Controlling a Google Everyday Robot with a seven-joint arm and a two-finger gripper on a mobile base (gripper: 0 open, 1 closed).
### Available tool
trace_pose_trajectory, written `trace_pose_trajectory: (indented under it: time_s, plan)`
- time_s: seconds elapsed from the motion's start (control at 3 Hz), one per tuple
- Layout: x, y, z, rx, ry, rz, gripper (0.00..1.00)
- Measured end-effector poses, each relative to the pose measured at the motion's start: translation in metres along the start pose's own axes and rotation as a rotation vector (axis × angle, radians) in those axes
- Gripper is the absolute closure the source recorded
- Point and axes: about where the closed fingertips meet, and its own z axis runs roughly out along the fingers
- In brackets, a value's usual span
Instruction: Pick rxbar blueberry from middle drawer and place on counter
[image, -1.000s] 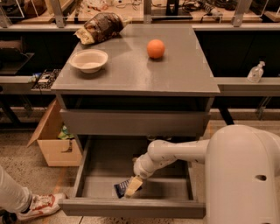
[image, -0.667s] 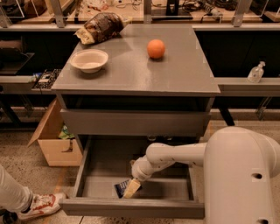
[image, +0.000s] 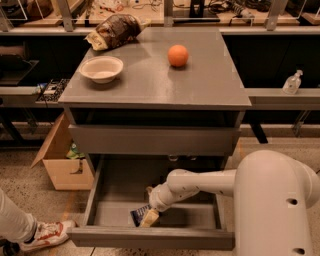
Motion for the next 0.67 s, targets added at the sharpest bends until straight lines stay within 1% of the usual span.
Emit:
trace_pose_trajectory:
  time_s: [0.33,0.67]
  plan:
    - [0.0064,0.0034,0.0070,0.003,-0.018,-0.006,0.19]
    - [0.0117,0.0062,0.0098,0.008,-0.032,-0.006,0.42]
